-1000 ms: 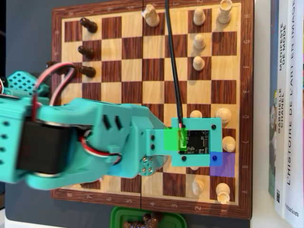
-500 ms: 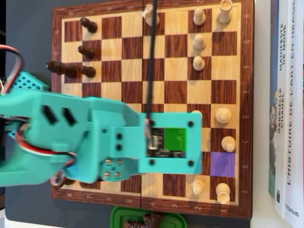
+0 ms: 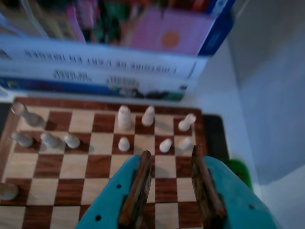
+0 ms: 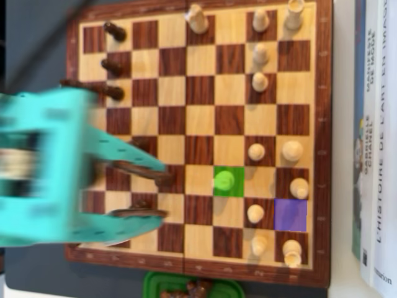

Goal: Play chess

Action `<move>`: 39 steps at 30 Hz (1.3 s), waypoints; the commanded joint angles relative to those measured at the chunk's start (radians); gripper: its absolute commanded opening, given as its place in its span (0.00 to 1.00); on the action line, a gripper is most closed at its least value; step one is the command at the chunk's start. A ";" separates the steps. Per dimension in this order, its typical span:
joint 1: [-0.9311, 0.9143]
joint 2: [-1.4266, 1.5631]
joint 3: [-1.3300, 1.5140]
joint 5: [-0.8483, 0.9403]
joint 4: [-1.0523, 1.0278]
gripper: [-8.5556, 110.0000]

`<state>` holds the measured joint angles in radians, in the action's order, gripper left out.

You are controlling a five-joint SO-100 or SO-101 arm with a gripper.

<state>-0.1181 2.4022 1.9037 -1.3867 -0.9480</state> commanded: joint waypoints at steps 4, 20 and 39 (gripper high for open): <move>0.008 0.156 0.025 -0.012 0.048 0.19; 0.061 0.661 0.652 -0.012 0.916 0.19; 0.081 0.945 1.114 -0.011 1.916 0.19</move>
<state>-0.0491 3.3563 3.0127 -1.3867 0.8682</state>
